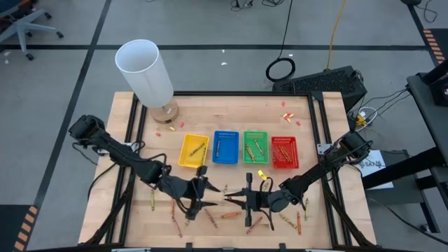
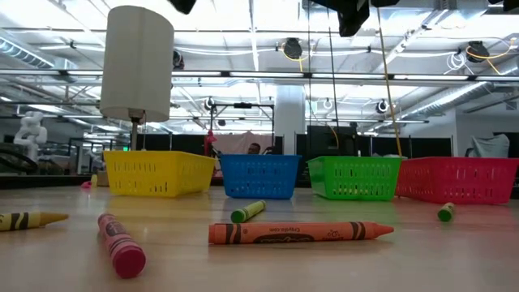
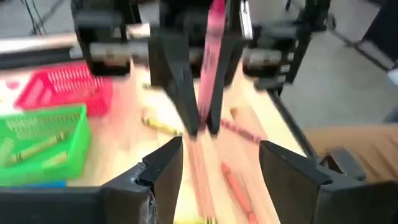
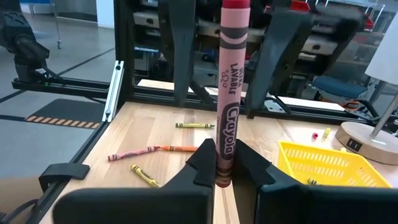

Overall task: Sort crayons
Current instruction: Put the red crayon into the blue bin

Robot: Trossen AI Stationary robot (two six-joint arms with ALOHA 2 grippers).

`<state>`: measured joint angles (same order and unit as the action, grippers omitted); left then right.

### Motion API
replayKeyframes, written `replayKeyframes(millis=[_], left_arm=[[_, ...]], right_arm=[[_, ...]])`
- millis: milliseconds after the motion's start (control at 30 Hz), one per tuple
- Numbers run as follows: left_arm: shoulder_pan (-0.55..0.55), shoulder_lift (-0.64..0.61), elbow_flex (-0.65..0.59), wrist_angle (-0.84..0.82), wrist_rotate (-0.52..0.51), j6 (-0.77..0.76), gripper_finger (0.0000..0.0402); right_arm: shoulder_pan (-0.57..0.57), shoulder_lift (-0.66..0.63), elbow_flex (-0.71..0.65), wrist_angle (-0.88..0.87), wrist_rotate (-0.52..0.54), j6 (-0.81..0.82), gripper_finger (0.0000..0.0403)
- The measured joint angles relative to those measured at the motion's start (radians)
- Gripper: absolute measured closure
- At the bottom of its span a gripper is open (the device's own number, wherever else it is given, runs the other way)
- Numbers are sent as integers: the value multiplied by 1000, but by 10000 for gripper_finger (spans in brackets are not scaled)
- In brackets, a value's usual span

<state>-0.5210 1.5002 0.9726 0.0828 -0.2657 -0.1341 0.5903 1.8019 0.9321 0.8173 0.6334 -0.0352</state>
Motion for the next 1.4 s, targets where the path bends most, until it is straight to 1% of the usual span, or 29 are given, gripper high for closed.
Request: replayKeyframes(millis=[267,367,667,900,1100,1267,1400], left_arm=[[-4,6,0,-103,-16,-44,190],[-4,6,0,-108,-41,-45,190],[-4,6,0,-175,-55,-97,190],[-3,6,0,-139,-57,-142,190],[-3,6,0,-106,-57,-94,190],[-3,6,0,-106,-61,-92,190],[-3,6,0,-107,-62,-92,190]], right_arm=[[0,0,0,-23,-2,-1,390],[0,0,0,-46,-2,5,390],[0,0,0,-52,-2,16,390],[-1,0,0,-53,-2,16,390],[-1,0,0,-69,-2,17,390],[-5,0,0,-73,3,29,390],[-12,0,0,-94,83,63,390]])
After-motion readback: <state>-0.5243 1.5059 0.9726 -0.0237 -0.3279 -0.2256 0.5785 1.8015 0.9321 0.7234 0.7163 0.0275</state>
